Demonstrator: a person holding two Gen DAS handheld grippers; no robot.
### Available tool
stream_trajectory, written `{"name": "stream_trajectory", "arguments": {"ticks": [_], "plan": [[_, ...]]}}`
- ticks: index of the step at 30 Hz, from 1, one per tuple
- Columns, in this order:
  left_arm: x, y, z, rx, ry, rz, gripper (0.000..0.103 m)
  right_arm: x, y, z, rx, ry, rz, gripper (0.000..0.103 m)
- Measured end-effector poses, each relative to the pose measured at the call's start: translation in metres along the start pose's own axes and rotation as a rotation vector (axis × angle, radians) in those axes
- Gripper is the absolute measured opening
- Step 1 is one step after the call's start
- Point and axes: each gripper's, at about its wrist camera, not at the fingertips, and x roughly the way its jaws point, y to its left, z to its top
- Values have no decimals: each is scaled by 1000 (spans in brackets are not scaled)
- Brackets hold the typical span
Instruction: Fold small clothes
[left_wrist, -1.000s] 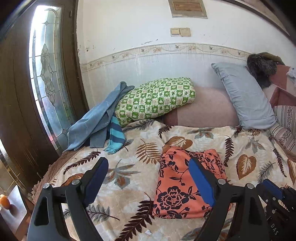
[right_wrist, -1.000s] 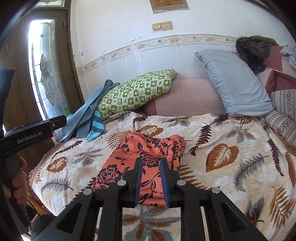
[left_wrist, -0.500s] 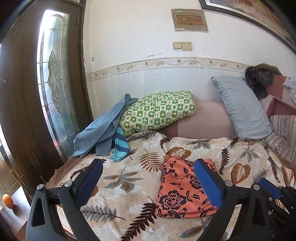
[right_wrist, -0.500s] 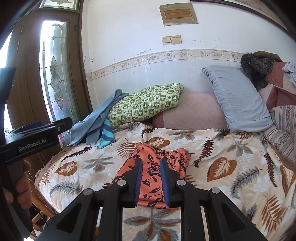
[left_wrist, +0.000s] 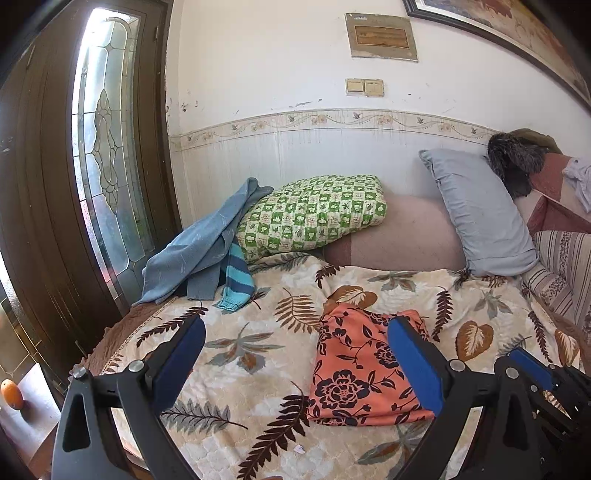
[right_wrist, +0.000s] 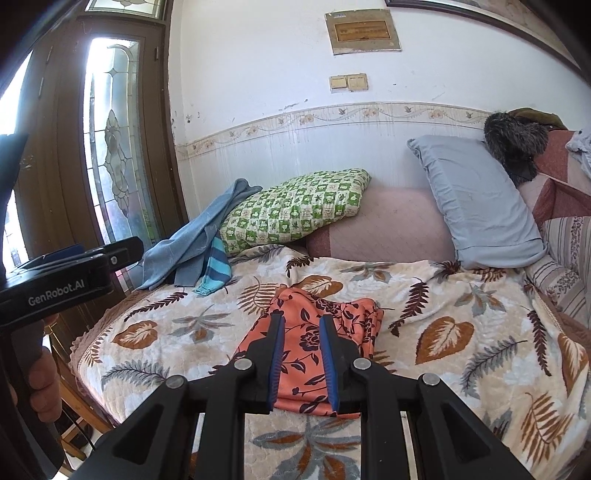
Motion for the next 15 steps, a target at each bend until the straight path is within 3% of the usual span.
{"name": "stream_trajectory", "arguments": {"ticks": [15], "plan": [[16,10,-10,-30,50,-7,99,18,5,-10,-5,42,12,22]]}}
